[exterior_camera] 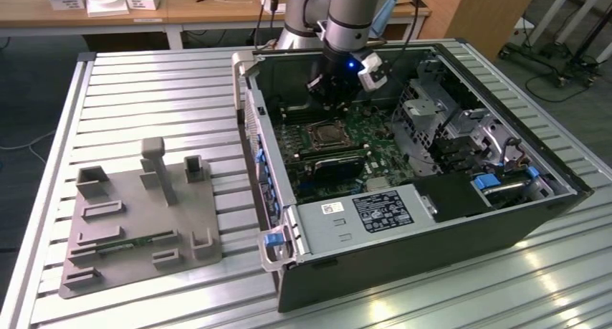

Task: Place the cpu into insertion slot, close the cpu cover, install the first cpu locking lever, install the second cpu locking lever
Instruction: 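Install the first cpu locking lever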

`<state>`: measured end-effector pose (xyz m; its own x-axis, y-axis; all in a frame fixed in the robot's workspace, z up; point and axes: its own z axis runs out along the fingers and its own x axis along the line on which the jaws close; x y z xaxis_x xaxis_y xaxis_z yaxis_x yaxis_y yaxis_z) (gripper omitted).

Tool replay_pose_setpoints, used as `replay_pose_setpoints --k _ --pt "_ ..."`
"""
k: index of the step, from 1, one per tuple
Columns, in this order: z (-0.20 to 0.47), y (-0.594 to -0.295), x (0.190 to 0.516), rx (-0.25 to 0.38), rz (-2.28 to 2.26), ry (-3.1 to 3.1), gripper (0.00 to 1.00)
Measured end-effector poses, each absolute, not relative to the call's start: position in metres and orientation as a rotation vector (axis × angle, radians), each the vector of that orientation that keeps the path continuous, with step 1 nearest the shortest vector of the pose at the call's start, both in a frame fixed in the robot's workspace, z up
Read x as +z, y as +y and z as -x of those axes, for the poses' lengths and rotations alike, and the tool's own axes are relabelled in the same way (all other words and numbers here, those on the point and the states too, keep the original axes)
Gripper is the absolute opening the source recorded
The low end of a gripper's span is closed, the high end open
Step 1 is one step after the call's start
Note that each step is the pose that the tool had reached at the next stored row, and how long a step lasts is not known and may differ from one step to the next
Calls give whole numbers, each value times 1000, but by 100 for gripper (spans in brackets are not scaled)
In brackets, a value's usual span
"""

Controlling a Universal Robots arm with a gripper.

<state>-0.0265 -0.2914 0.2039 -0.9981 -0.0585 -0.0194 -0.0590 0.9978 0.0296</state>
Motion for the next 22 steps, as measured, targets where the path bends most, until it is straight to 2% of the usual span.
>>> replay_pose_setpoints --k 22 --pt "26 -291 202 46 0 3121 10"
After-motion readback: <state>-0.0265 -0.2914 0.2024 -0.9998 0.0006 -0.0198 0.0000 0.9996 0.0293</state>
